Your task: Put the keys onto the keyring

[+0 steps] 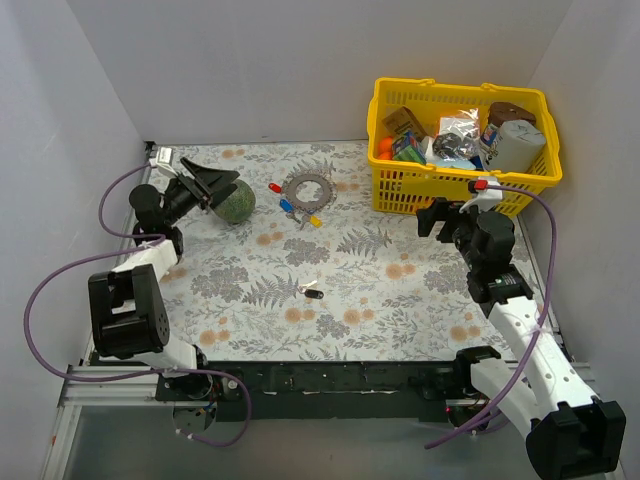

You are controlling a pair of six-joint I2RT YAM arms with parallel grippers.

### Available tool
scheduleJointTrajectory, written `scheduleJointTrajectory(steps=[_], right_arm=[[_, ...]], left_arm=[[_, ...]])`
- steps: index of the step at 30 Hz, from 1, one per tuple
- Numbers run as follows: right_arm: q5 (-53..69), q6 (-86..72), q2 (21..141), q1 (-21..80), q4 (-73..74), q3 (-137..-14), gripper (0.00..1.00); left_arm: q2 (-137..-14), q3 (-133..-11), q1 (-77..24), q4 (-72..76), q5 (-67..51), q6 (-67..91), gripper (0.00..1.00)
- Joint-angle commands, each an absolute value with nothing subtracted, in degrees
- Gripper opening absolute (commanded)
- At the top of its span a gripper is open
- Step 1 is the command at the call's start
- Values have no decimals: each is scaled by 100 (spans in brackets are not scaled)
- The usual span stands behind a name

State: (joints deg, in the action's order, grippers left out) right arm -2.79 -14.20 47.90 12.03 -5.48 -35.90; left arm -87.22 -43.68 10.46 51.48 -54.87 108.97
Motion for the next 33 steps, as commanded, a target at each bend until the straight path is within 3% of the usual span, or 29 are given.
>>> scheduleJointTrajectory(steps=[1, 8, 17, 19, 21, 22, 25, 29, 33], right_arm=[[-158, -1204, 4685, 1213, -334, -3893, 96], [-44, -1257, 4729, 1222, -290, -3867, 96], [343, -1336, 4606, 1257, -334, -3762, 96], [395, -1319, 4527, 1266, -229, -3788, 95], [439, -1301, 4439, 1274, -115, -3814, 96], [439, -1292, 4412, 1283, -71, -3823, 95], [439, -1275, 4298, 1283, 61, -3867, 95], [518, -1274, 4149, 1301, 342, -3858, 95], [580, -1266, 4043, 1318, 413, -3753, 95]], left_arm=[[-8123, -4780, 1046, 4240, -5083, 10233, 98], [-7251, -5343, 818, 2295, -4227, 8421, 98], [-8690, -7169, -745, 169, -2788, 7059, 98], [-9399, -7914, -1159, -516, -2313, 6874, 90], [-9938, -8391, -1518, -1104, -1997, 6654, 75], [-10210, -8881, -1590, -1281, -1830, 6627, 60], [-11178, -9394, -1836, -1661, -1531, 6636, 43], [-12083, -10009, -2039, -1740, -1258, 6653, 24], [-12795, -10414, -2136, -1740, -985, 6706, 22]])
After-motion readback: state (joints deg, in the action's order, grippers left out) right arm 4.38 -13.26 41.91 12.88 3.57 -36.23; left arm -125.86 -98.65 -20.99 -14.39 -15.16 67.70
